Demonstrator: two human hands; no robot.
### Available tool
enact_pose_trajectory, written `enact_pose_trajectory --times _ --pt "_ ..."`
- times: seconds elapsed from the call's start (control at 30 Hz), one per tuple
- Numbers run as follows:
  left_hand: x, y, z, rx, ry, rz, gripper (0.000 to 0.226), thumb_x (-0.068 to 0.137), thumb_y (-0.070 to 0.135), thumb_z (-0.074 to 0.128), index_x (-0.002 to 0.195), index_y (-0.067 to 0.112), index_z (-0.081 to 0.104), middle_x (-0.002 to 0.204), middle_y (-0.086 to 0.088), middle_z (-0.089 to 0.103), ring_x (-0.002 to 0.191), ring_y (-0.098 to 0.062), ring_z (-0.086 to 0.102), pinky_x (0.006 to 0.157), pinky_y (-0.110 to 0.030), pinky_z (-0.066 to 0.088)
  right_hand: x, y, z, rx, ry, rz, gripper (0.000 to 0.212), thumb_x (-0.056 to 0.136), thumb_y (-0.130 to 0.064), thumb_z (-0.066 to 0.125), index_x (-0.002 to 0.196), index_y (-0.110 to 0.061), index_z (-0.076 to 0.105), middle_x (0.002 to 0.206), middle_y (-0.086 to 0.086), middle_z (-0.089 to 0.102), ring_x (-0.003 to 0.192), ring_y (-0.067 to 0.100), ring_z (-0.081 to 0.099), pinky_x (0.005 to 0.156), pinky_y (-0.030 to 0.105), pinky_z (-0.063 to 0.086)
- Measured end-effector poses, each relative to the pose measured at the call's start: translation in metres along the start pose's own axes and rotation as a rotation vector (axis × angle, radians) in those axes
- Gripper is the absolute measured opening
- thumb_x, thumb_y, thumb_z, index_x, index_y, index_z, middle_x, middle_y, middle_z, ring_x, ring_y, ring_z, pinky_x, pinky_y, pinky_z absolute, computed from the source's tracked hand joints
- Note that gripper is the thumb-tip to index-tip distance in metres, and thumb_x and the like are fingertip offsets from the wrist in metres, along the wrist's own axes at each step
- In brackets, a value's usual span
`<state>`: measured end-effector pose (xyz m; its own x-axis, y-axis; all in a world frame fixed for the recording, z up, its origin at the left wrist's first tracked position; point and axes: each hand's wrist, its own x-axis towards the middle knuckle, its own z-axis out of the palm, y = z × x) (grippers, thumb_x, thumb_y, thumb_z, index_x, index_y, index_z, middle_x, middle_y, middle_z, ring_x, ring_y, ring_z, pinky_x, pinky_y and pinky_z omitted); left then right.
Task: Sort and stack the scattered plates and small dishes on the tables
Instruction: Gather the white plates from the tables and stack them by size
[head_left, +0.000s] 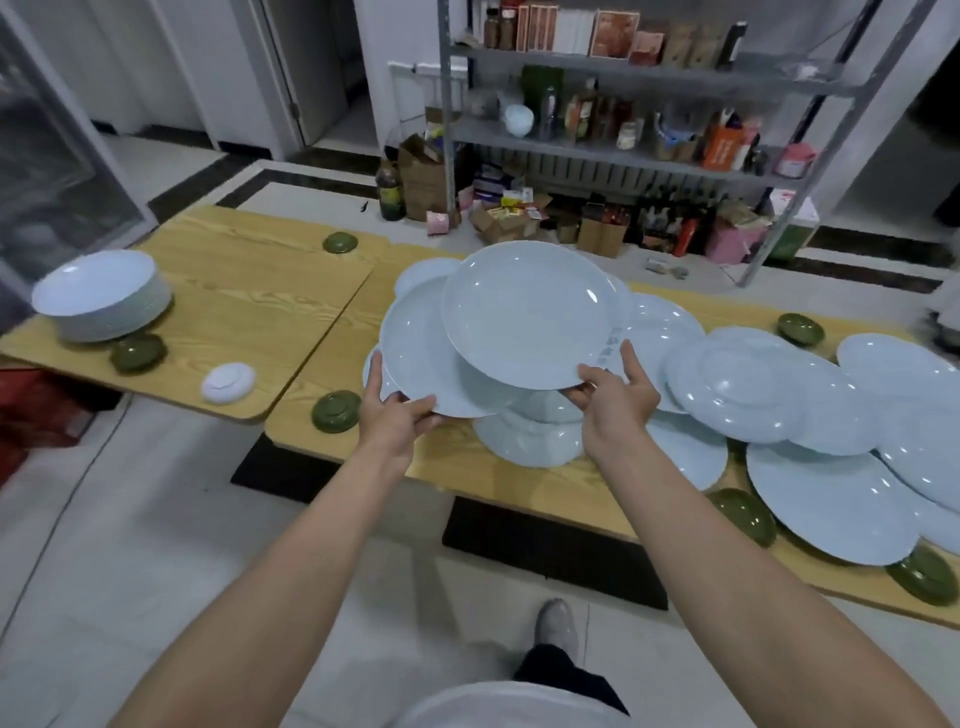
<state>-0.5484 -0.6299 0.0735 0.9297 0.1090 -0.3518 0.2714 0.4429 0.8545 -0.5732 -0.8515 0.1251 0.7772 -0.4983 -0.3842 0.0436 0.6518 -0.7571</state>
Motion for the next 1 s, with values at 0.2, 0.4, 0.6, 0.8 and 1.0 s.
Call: enact_pose_trajectory --times 0.2,0.4,0.6,0.8,1.0 --pt "0.017 0.024 -0.06 -0.064 0.131 0.055 0.102 0.078 -0.021 0.065 0.151 0.041 0.029 0.116 0.004 0.059 0.101 -0.021 0.07 0.069 -0.035 0.06 -0.002 0.056 0.062 -0.052 -0.079 0.076 0.081 0.077 0.02 0.064 0.146 -0.018 0.047 0.117 0.006 0.067 0.096 0.027 0.07 0.066 0.037 0.061" --pt "0.057 0.058 -0.106 -0.091 0.236 0.087 0.103 0.078 -0.02 0.066 0.151 0.043 0.028 0.118 0.001 0.062 0.096 -0.02 0.072 0.069 -0.037 0.06 0.013 0.102 0.132 -0.108 -0.166 0.125 0.081 0.076 0.02 0.064 0.147 -0.016 0.045 0.123 0.01 0.062 0.097 0.028 0.07 0.062 0.034 0.061" --pt "0.118 0.099 -0.14 -0.082 0.288 0.089 0.103 0.081 -0.019 0.064 0.152 0.043 0.023 0.127 -0.009 0.061 0.087 -0.02 0.073 0.076 -0.043 0.062 0.044 0.139 0.205 -0.112 -0.194 0.163 0.082 0.077 0.02 0.065 0.147 -0.018 0.045 0.126 0.012 0.063 0.098 0.03 0.069 0.074 0.044 0.062" --pt "0.178 0.128 -0.158 -0.084 0.288 0.062 0.104 0.08 -0.021 0.063 0.152 0.043 0.024 0.116 -0.004 0.064 0.088 -0.017 0.074 0.067 -0.036 0.061 0.08 0.165 0.268 -0.148 -0.168 0.173 0.079 0.078 0.018 0.065 0.146 -0.018 0.047 0.13 0.01 0.063 0.098 0.028 0.07 0.081 0.048 0.06" --pt "0.222 0.145 -0.174 -0.076 0.29 0.045 0.106 0.079 -0.022 0.063 0.153 0.041 0.023 0.118 -0.006 0.066 0.097 -0.02 0.072 0.071 -0.037 0.06 0.101 0.182 0.31 -0.144 -0.169 0.173 0.079 0.077 0.019 0.064 0.146 -0.017 0.047 0.126 0.01 0.065 0.097 0.028 0.071 0.073 0.04 0.062"
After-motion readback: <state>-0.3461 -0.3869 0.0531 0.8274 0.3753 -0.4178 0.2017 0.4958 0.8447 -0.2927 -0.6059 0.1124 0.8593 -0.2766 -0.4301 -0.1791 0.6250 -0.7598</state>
